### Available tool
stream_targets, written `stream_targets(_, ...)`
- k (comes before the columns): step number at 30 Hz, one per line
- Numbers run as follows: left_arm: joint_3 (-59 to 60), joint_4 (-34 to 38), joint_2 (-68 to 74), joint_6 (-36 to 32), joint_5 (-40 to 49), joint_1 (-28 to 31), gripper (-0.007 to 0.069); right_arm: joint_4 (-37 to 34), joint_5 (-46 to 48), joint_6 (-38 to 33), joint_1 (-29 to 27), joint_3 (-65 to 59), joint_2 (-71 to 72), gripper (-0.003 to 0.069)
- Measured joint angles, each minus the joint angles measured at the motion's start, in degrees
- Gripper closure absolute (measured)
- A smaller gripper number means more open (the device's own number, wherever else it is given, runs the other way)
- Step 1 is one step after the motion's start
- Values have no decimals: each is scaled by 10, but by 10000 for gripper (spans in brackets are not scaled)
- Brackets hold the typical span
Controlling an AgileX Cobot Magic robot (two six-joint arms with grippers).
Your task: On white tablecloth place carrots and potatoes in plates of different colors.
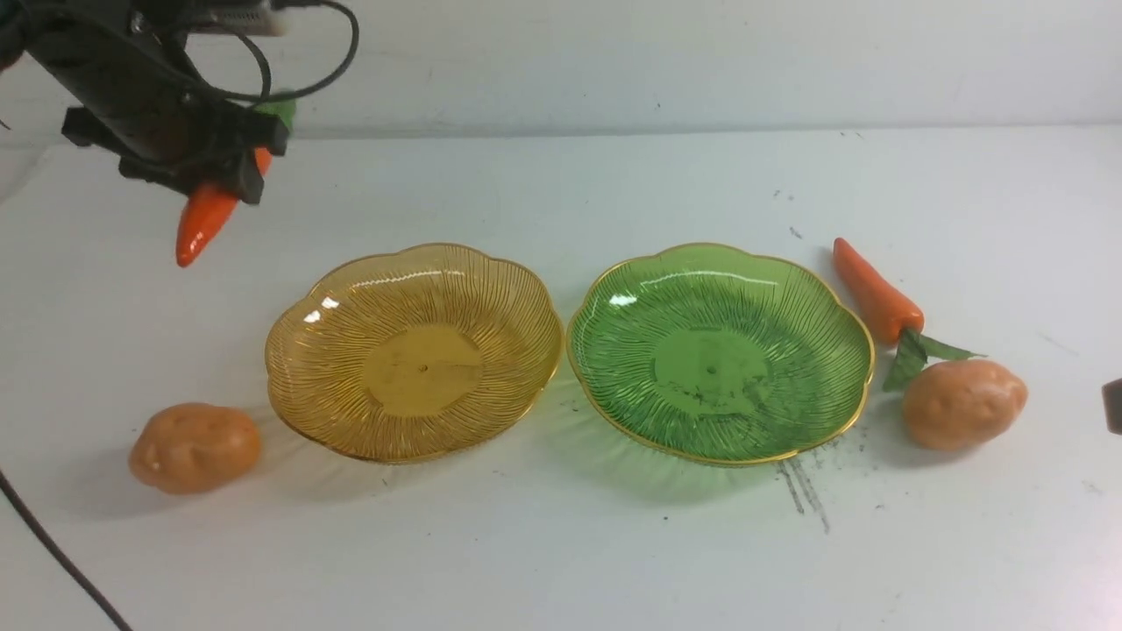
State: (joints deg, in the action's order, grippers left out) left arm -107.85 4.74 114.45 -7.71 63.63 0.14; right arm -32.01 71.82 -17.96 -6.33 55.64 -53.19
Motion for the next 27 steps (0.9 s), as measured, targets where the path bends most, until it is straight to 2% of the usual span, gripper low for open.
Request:
stream_targets(4,52,55,6,-47,37,-20,310,0,0,1,0,0,0,676)
stream_targets(9,66,79,18,-89,-4,-74,310,1,-19,1,0,1,-3,676)
stream_targets(16,66,28,60,-90,-46,-117,295,17,-46,1,0,64,-92,673)
stream_targets(17,66,20,67,-86,-46,-119,260,26,-51,0,0,83,-113,669)
stream_targets(18,66,20,69,-85,-46,-119,260,26,-52,0,0,83,-118,668)
stream_targets(19,66,13,76,-69,-40,-121,182,39,-61,-1,0,108,-151,659)
stream_targets(22,66,4,80,-29,-33,-121,23,67,-79,-5,0,154,-219,617)
stream_targets(25,57,-13,78,15,-17,-121,-47,78,-111,-12,0,184,-276,547)
stream_targets(27,43,-24,74,39,4,-121,-39,79,-143,-15,0,202,-319,481)
